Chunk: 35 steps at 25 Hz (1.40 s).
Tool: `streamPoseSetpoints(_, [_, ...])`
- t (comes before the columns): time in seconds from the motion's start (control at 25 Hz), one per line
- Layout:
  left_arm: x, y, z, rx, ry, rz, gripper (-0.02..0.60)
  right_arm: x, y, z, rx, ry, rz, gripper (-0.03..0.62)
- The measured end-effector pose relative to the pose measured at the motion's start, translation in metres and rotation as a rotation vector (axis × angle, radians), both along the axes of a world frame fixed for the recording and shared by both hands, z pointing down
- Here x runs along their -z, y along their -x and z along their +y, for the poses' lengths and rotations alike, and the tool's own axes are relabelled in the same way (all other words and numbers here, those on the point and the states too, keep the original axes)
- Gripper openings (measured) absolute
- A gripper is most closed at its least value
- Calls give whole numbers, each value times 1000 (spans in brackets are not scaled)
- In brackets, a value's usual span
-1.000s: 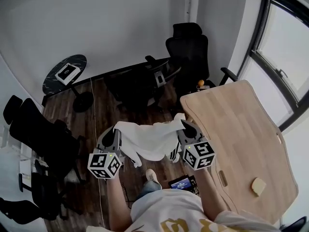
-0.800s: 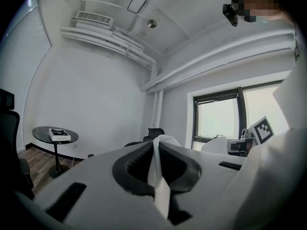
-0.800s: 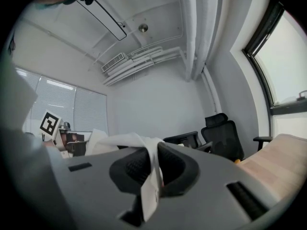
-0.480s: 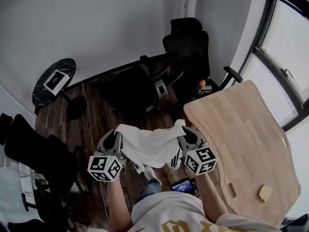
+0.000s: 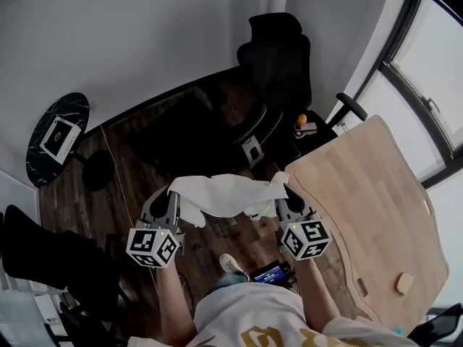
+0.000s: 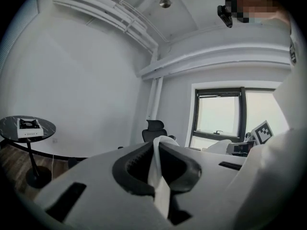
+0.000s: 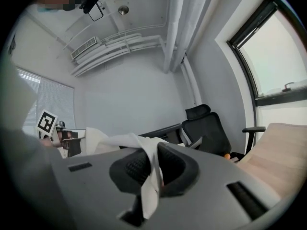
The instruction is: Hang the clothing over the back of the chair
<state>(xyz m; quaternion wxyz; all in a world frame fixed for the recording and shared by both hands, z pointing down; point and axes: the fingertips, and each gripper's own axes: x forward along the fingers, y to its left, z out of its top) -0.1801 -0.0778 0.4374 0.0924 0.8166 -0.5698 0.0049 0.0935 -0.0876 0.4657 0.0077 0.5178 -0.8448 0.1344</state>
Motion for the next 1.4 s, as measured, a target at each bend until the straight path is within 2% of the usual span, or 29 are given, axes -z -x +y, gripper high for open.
streamPoseSetpoints(0.16, [0, 14, -29, -26, -8, 17, 26, 7, 3, -18, -46, -8, 11, 25])
streamPoseSetpoints(0.56, [10, 15, -61, -81, -52, 34, 26, 24, -7, -38, -116, -41, -40, 25])
streamPoseSetpoints(0.96, [16, 20, -84, -93, -75, 44, 26, 26, -16, -55, -139, -55, -74, 25])
streamPoseSetpoints(1.4, [50, 33, -110, -84, -133, 25, 28, 67, -7, -80, -113, -124, -42, 25])
